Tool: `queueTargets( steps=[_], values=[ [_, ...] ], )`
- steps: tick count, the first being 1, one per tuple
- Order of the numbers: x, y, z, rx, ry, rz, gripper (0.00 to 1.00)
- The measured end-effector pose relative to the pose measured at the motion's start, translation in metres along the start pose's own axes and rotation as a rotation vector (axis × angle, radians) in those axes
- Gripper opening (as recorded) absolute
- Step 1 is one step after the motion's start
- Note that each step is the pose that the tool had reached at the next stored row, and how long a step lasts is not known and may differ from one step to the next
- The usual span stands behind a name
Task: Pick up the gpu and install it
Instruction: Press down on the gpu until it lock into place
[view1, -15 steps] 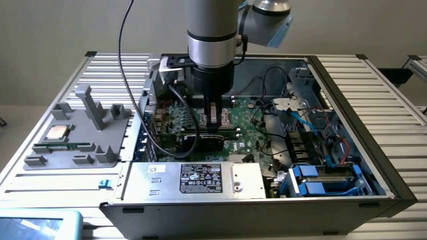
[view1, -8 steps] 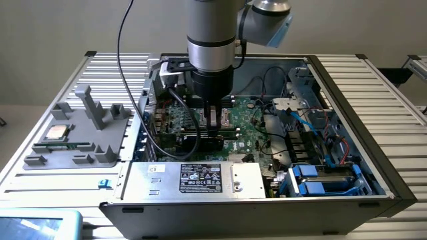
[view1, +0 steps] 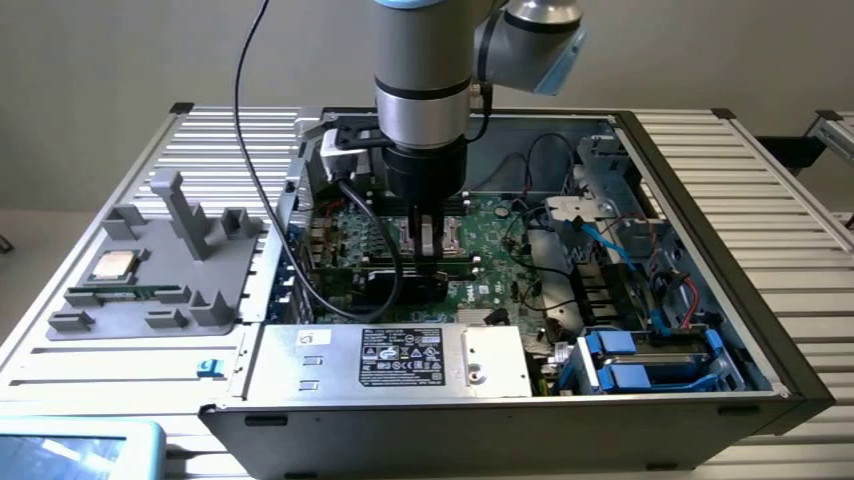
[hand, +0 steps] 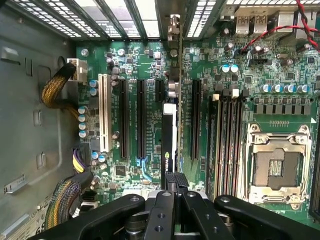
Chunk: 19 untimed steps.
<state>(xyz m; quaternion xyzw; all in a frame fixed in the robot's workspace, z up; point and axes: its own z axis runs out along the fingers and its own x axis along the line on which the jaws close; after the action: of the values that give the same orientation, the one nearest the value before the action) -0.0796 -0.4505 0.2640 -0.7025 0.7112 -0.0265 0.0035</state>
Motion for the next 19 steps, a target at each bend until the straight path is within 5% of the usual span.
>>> queueTargets(
  steps=[6,14,19],
  values=[
    [0.0,-0.0002,-0.0029,0.0004,-0.0026,0.0,0.09],
    [0.001,-0.0014,-0.0324,-0.0033,0.0002,0.0,0.09],
    [0.001,-0.0016,-0.0382,-0.0033,0.0001,0.0,0.09]
  ],
)
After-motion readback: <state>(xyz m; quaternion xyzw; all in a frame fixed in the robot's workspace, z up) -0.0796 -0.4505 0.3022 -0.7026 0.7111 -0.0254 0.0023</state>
